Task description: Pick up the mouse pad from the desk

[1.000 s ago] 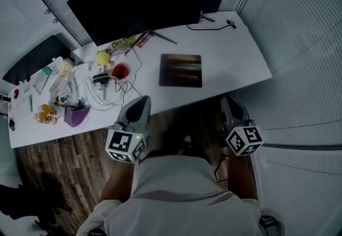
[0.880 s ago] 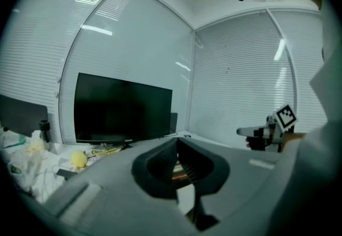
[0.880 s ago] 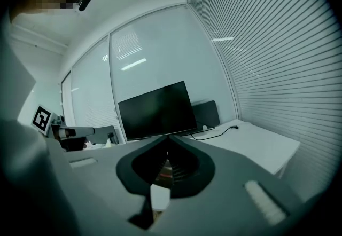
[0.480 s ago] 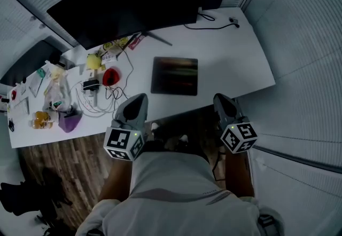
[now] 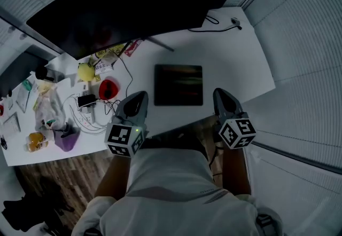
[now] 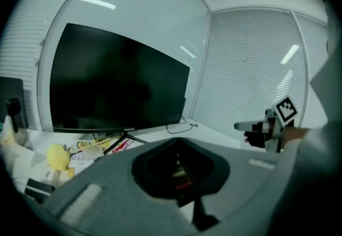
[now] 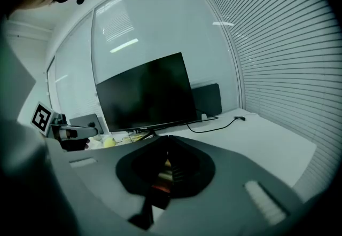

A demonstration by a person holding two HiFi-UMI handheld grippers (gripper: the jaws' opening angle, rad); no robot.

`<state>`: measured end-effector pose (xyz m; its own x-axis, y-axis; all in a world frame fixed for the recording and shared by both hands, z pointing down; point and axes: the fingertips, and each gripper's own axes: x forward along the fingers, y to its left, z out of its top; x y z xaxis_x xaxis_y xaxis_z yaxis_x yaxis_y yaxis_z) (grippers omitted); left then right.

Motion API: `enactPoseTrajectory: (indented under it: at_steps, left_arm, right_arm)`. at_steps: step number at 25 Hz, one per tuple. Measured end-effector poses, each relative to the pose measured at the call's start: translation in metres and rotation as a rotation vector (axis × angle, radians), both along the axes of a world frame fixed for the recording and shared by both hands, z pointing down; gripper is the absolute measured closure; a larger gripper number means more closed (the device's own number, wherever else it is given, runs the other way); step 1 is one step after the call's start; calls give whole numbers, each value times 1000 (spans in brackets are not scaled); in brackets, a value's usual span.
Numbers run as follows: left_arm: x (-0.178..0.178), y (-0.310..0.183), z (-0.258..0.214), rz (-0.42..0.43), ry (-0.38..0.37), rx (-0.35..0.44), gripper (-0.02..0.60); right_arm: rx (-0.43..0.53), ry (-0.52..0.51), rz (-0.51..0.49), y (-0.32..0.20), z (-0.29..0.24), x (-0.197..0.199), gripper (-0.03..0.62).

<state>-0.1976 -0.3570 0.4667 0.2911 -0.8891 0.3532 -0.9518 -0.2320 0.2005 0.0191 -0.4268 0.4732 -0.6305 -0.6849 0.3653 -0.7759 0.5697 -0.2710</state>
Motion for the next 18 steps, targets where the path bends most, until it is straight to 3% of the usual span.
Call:
enactPoseTrajectory:
  at_steps: [6, 12, 18]
  left_arm:
    - [-11, -20, 45, 25, -3, -87, 577]
    - [10, -33, 124, 11, -60, -294, 449]
    - [21, -44, 185, -18, -127, -436, 404]
  right_arm:
    - [-141, 136, -10, -23, 57, -22, 578]
    - [-283, 295, -88, -37, 132, -22, 398]
    - [-418, 386, -174, -33, 201, -21, 345]
